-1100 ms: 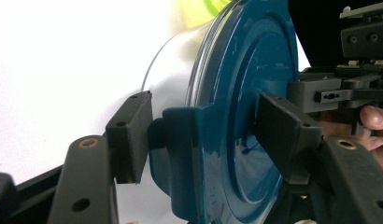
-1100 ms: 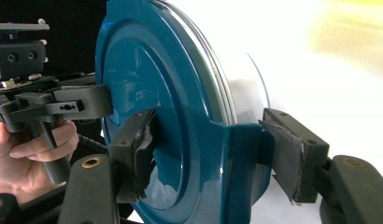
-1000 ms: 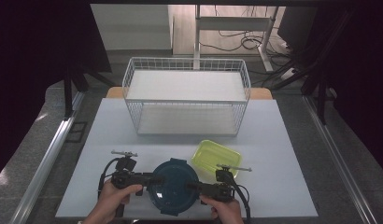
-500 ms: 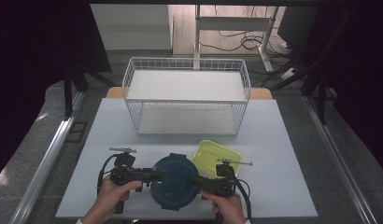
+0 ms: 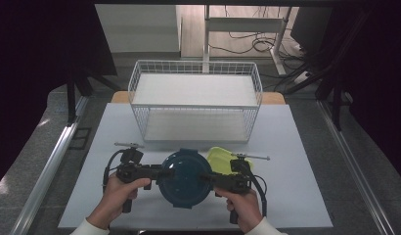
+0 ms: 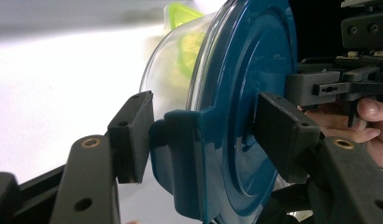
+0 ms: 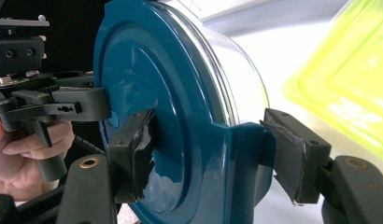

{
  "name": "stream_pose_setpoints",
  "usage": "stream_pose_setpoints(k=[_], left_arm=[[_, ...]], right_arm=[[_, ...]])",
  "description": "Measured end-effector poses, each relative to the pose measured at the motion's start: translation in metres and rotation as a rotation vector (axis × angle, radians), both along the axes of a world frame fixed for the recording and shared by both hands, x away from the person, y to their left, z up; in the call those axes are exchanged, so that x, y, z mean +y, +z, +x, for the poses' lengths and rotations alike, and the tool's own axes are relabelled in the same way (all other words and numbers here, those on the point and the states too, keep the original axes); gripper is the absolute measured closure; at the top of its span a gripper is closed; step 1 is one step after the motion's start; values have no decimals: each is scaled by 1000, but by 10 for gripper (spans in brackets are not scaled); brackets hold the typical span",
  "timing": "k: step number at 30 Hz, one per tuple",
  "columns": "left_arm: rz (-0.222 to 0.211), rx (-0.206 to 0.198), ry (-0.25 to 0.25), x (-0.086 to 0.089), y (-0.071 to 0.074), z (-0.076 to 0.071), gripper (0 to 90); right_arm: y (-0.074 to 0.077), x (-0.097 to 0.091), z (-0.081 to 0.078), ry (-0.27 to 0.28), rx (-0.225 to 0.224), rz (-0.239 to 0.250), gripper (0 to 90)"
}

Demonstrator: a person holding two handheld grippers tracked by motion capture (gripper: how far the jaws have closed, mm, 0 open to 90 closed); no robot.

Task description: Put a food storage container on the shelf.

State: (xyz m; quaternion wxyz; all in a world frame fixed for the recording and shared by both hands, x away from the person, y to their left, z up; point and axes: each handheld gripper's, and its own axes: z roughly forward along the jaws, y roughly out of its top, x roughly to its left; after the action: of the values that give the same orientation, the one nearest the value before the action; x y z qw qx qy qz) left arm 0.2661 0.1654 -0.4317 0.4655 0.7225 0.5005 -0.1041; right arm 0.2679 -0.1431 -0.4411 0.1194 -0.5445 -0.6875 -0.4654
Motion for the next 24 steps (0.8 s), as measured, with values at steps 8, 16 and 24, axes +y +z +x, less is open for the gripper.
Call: stream_pose_setpoints(k=[8,16,24], left_arm=[[3,-29,-5,-4,16,12,395],[-14,-60,-3,-9,34,24,400],[-23,-96,0,-10,53,32,403]], right_arm=[[15,-5,13,-4,-21,12,356],[34,-11,25,-2,-59,5,355],[57,-13,37,6,-105,-5,354]])
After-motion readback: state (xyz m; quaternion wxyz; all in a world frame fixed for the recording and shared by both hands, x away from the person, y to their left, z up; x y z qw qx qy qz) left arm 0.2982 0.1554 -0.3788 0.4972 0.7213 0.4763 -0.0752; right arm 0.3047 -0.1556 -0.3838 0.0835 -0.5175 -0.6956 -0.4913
